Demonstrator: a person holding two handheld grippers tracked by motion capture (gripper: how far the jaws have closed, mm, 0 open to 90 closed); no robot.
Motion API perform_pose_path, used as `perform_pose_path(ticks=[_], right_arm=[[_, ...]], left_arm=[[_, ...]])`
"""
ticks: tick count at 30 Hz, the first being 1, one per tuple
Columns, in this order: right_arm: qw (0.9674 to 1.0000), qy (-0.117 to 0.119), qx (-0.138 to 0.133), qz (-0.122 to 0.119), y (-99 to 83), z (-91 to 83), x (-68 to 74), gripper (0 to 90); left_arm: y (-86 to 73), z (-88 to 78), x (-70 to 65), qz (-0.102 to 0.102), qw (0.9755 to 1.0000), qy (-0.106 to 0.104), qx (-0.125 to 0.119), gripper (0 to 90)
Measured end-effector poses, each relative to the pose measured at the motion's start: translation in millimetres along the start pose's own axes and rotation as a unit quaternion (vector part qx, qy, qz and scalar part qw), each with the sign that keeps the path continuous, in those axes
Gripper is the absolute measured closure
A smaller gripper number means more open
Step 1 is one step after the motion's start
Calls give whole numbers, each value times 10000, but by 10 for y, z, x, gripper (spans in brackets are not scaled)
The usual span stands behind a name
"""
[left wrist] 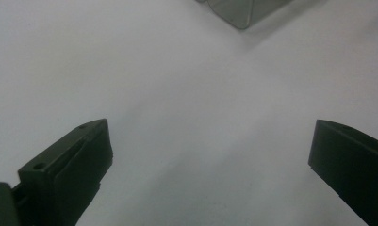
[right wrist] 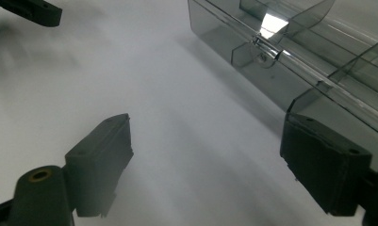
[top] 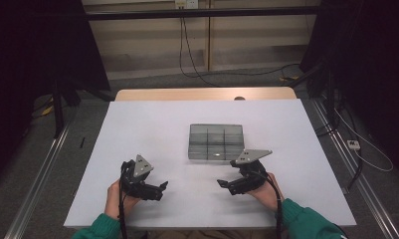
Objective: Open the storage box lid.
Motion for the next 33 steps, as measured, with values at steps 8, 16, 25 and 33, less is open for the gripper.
perform_pose_path(ticks=[8,16,25,33], right_arm=[[9999,-124,-106,48,38,45,-27,332],[9995,-238,-148,154,62,102,-49,531],[9984,-316,-235,405,103,173,-107,685],[9970,-381,-248,620,114,229,-189,774]], left_arm=[[-1,3,-4,-7,10000,-7,2,0],[-1,4,-5,-3,10000,-12,5,0],[0,4,-5,-4,10000,-16,4,0],[3,5,-5,13,10000,-15,1,0]])
Point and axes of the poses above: each handheld gripper's, and its own axes: z roughly forward along the jaws, y roughly out of its top, x roughly to its left, the point moved 4 cm from there along z, roughly forward along the jaws, and after that the axes turned 1 degree about -x, right-handed, at the moved point
